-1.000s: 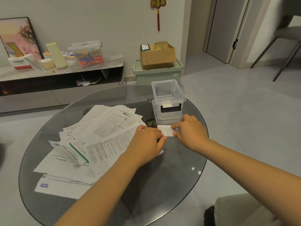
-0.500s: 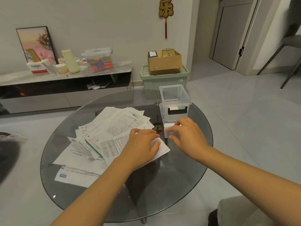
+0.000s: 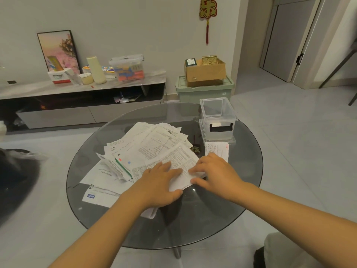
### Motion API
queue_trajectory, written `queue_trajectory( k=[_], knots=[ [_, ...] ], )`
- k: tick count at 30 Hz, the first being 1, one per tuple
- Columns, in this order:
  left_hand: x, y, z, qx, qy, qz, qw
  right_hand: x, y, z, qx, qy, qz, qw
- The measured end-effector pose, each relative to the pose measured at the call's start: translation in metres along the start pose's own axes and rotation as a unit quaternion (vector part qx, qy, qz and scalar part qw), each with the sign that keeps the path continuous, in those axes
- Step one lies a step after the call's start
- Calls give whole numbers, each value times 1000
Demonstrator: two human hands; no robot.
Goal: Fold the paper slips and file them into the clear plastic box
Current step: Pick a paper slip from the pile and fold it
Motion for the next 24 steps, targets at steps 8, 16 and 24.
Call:
queue_trajectory(
  k=[8,16,24],
  knots=[
    [-3,-10,10,-33,-26,51,998,12,5,-8,36,-59,-31,997],
    [12,-15,19,-29,-29,121,992,25,8,-15,26,-71,-76,994],
    [32,-16,28,3,-22,174,985,15,4,-21,6,9,-138,990]
  ],
)
Point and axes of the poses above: each hand's wrist, its own z-axis away from the middle knuckle, its own y-axis out of the palm, x = y × z, the point moved 1 cm from there along -z, towards the middle knuckle, and after that the axes turned 13 degrees about -y, right-handed, at the moved point
